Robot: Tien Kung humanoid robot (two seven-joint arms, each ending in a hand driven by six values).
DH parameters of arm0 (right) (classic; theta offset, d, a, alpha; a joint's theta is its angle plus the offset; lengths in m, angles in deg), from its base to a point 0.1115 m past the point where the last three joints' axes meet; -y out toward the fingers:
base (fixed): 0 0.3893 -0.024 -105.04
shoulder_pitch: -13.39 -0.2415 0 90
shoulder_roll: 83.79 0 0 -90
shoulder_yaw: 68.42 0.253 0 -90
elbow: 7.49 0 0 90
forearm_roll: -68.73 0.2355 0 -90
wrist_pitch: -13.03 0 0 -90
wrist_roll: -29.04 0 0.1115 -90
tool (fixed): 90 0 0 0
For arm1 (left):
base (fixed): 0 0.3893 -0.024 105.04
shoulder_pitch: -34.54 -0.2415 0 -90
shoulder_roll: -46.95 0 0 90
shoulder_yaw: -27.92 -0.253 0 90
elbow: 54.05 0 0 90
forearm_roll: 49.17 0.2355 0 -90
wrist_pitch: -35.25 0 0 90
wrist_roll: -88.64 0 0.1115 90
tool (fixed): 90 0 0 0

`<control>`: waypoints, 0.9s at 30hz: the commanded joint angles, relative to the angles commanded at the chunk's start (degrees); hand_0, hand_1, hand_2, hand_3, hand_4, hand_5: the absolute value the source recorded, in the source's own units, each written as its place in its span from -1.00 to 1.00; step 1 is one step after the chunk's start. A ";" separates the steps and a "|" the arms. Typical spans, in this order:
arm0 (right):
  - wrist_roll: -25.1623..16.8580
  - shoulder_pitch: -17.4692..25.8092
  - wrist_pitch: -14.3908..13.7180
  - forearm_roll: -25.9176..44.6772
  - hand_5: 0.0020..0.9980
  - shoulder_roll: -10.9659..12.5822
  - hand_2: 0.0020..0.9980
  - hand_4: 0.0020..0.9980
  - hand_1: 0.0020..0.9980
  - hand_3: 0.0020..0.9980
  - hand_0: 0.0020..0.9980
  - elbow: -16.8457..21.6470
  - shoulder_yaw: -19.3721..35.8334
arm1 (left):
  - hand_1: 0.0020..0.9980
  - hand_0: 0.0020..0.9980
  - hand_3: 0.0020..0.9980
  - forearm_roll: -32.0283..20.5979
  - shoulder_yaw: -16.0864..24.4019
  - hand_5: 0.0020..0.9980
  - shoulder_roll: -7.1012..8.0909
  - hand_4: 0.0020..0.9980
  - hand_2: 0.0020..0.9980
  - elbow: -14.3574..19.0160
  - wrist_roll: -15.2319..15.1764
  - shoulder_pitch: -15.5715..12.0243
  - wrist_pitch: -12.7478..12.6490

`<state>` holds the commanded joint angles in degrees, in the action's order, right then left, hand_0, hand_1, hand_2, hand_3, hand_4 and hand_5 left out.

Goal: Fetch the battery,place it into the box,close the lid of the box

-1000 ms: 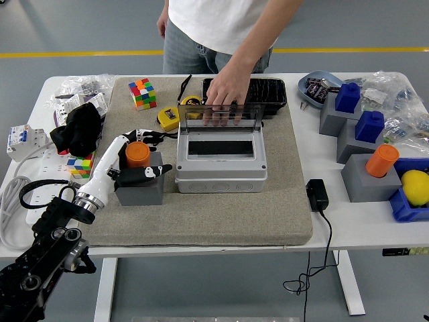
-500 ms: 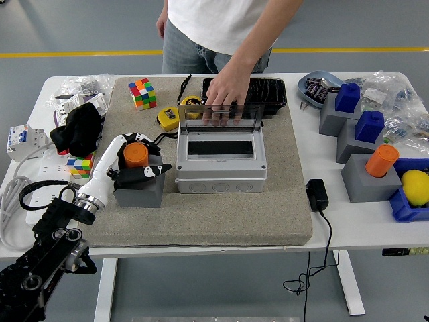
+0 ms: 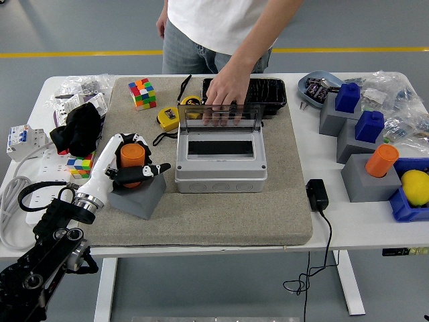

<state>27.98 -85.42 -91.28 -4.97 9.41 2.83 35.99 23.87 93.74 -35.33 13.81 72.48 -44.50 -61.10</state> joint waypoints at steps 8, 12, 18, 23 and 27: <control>-0.06 -0.03 0.04 0.12 1.00 -0.07 0.55 1.00 0.66 0.61 0.67 0.00 -0.06 | -0.75 -0.79 -0.74 -0.32 0.01 -0.98 -0.05 1.00 -0.69 0.12 -0.19 -0.05 -0.52; -0.05 -0.11 0.07 0.08 1.00 -0.03 0.55 1.00 0.66 0.61 0.67 0.00 0.02 | -0.75 -0.79 -0.74 -0.91 0.34 -0.98 -0.14 1.00 -0.69 0.76 -0.45 0.01 -1.18; -0.06 -0.13 0.12 0.06 1.00 -0.06 0.55 1.00 0.66 0.61 0.67 0.00 0.07 | -0.80 -0.83 -0.78 -1.07 0.93 -0.98 -0.31 1.00 -0.73 1.39 -0.88 0.43 -2.08; -0.07 -0.13 0.13 0.02 1.00 -0.08 0.55 1.00 0.66 0.61 0.67 0.00 0.13 | -0.88 -0.88 -0.85 -2.42 1.09 -0.96 -0.37 1.00 -0.79 1.44 -2.05 0.70 -3.45; -0.03 -0.17 0.13 -0.08 1.00 -0.04 0.55 1.00 0.66 0.61 0.67 0.00 0.24 | -0.97 -0.94 -0.95 -3.30 0.94 -0.86 -0.44 1.00 -0.89 1.79 -3.20 1.65 -6.00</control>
<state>27.94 -85.59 -91.14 -5.05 9.37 2.83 36.23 20.57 94.68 -35.77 15.60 69.28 -42.85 -67.10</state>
